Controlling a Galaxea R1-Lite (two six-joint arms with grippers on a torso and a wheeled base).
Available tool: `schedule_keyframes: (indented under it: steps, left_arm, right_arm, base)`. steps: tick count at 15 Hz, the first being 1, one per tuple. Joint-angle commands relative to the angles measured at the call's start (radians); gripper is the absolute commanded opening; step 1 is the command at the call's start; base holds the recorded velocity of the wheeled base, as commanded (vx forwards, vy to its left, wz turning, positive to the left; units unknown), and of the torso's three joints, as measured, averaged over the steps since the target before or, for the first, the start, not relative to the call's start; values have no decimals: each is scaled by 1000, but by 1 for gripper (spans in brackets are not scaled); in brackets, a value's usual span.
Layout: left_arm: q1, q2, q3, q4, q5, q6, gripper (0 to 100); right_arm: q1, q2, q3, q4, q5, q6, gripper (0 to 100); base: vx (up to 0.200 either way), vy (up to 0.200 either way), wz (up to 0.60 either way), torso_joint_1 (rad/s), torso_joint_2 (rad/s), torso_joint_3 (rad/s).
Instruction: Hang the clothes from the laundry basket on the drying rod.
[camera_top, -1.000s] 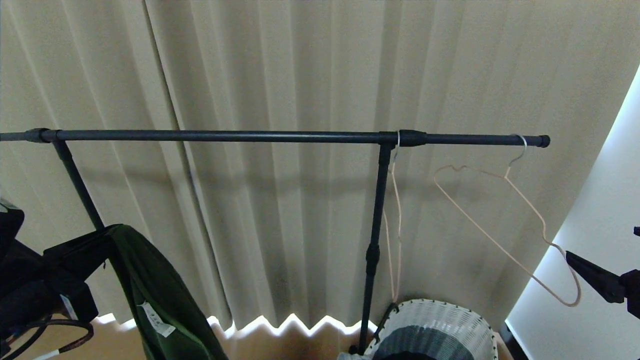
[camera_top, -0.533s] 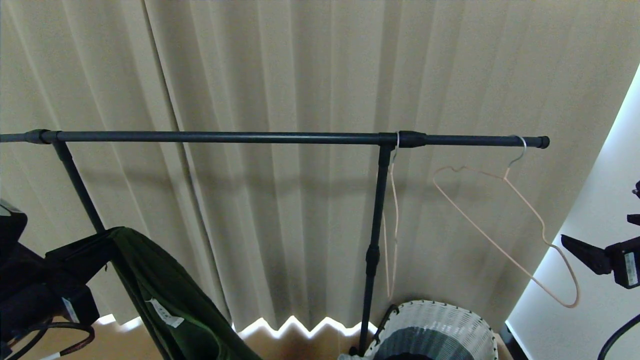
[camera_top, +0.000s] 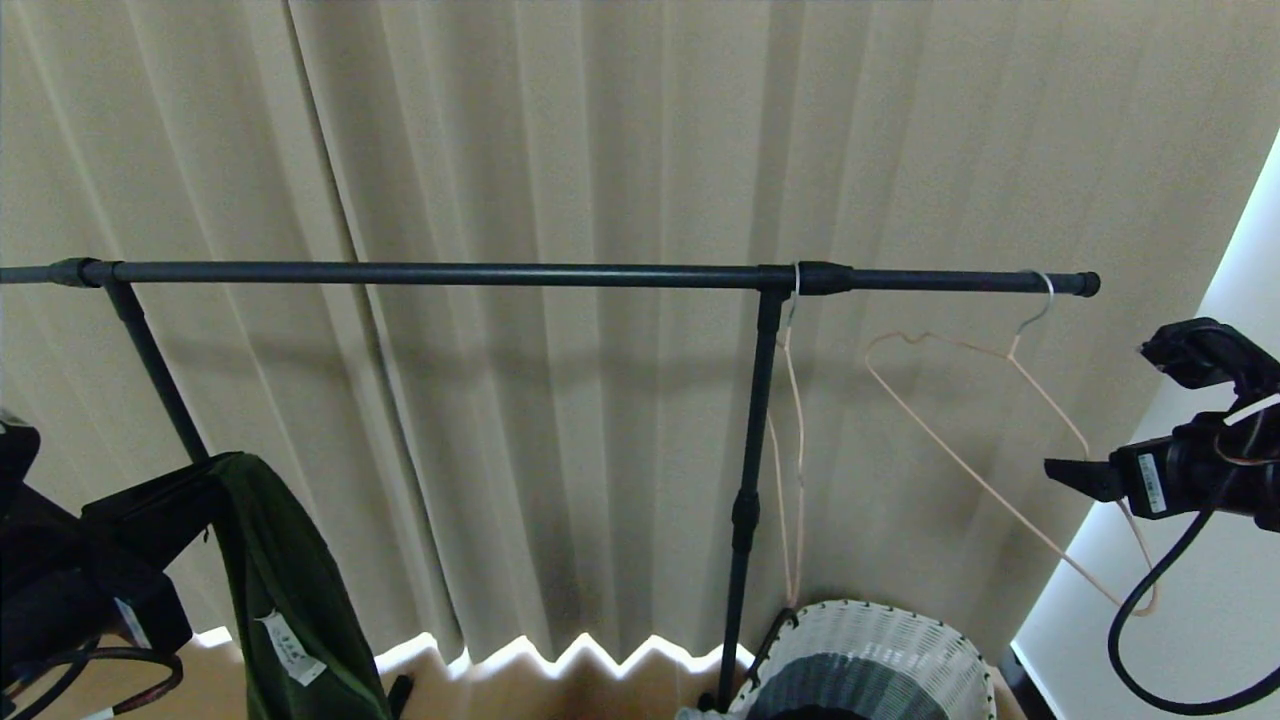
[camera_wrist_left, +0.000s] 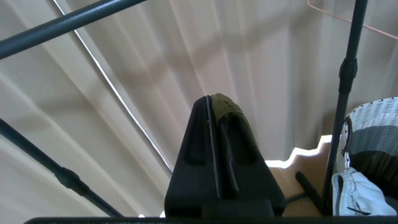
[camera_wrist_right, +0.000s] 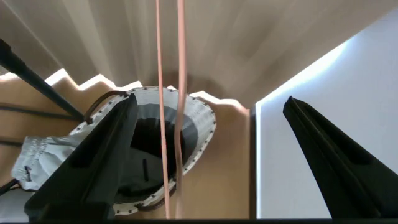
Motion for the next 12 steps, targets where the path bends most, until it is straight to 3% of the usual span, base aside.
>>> schedule_keyframes:
  steps: [1,5,10,11,12]
  left_arm:
    - [0,-5,0,0,0,0,0]
    - [0,-12,2,0,0,0,0]
    - [0,-21,2,0,0,0,0]
    - [0,-22,3,0,0,-1,0]
    - [0,-24,3,0,0,0,0]
  right_arm:
    - [0,69,-22,-1,5,4,100]
    - [19,100,-26,-3,38,50,100]
    - [31,127,-26,-47,37,48,100]
    - [31,129,-26,-47,37,48,0]
    - [31,132,-26,-49,37,52,0]
  base:
    - [0,0,0,0,0,0]
    - [0,0,0,0,0,0]
    - [0,0,0,0,0,0]
    - [0,0,0,0,0,0]
    - [0,0,0,0,0,0]
